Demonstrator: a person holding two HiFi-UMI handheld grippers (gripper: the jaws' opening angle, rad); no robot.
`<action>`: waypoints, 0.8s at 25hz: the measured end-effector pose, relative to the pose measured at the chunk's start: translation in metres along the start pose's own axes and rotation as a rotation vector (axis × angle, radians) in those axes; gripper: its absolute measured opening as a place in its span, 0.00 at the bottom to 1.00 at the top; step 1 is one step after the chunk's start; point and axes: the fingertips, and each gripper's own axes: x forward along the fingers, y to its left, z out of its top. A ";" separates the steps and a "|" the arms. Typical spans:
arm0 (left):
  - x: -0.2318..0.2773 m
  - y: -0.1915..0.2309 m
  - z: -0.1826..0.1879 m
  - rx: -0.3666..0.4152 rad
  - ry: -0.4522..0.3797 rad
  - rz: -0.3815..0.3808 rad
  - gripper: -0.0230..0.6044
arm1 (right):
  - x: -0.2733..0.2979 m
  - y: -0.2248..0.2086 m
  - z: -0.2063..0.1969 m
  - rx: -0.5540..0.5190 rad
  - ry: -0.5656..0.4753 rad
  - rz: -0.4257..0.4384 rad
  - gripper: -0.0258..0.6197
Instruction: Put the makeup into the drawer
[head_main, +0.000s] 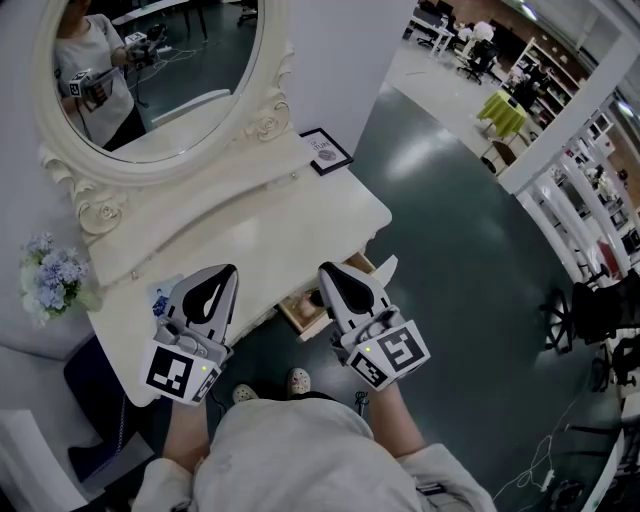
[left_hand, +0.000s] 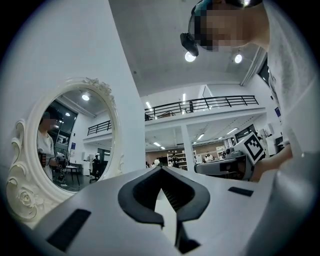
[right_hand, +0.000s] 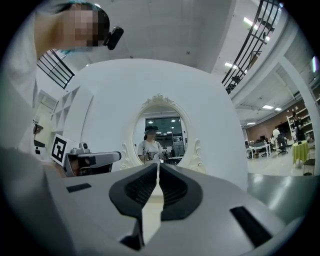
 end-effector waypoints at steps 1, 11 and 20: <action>0.000 -0.001 0.000 0.001 -0.001 -0.003 0.06 | -0.001 0.000 0.001 -0.002 -0.006 -0.003 0.08; 0.001 -0.004 0.002 -0.004 -0.010 -0.014 0.05 | -0.009 0.003 0.008 -0.016 -0.041 -0.032 0.08; 0.002 -0.005 0.002 -0.017 -0.009 -0.017 0.05 | -0.010 0.005 0.010 -0.017 -0.043 -0.032 0.08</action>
